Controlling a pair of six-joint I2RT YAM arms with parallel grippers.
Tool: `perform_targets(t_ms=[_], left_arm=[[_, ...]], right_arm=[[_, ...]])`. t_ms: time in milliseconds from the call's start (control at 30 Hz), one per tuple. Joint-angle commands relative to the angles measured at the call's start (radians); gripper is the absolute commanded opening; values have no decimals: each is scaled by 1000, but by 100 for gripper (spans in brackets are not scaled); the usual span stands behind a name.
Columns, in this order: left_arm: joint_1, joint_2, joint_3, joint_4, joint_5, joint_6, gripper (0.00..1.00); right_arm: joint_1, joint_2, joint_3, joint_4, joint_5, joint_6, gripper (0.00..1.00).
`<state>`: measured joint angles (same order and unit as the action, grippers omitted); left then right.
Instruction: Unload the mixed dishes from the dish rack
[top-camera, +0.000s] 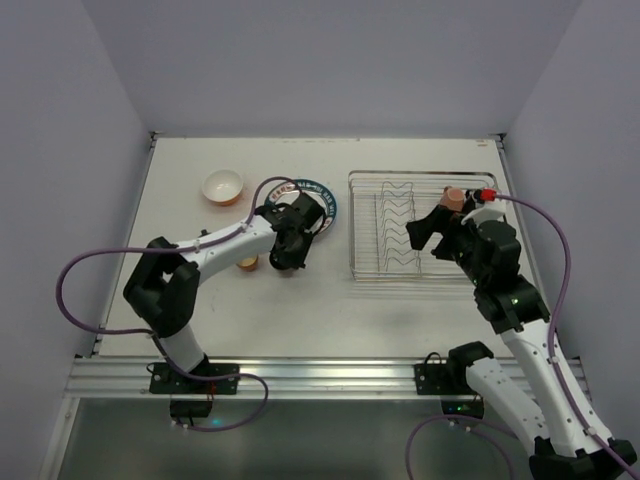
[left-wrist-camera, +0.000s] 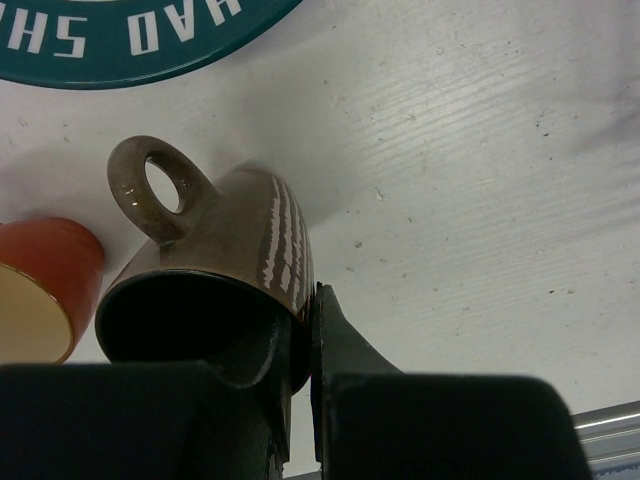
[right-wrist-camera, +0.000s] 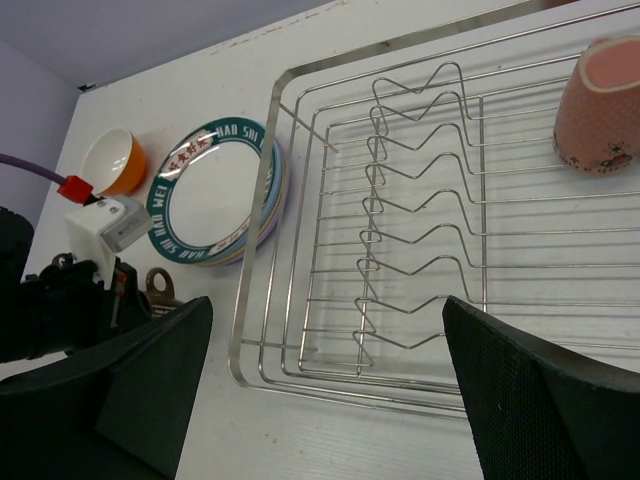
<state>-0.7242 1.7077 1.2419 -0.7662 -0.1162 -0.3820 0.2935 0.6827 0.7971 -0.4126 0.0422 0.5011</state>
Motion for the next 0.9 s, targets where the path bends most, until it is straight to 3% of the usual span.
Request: perform_targets(t_ms=[0, 133, 167, 200, 300, 533, 667, 733, 867], left_arm=[[9, 3, 60, -24, -14, 5, 0], [11, 13, 76, -54, -25, -6, 3], [11, 13, 76, -51, -26, -11, 8], [11, 13, 74, -51, -27, -12, 23], [11, 12, 82, -58, -31, -12, 43], [9, -146, 157, -111, -114, -58, 73], [9, -325, 168, -107, -172, -60, 100], [9, -454, 118, -23, -184, -11, 100], [16, -591, -2, -56, -516, -40, 100]], right_arm=[[-4, -17, -6, 31, -36, -30, 99], [-2, -18, -10, 31, -36, -36, 99], [-4, -17, -10, 28, -36, -41, 99], [-4, -17, -9, 28, -47, -41, 99], [-4, -25, -12, 29, -59, -44, 99], [-4, -22, -25, 37, -62, -62, 99], [-4, 0, -29, 46, -44, -65, 99], [-2, 24, -32, 51, -19, -59, 99], [-2, 75, -19, 66, 56, -36, 99]])
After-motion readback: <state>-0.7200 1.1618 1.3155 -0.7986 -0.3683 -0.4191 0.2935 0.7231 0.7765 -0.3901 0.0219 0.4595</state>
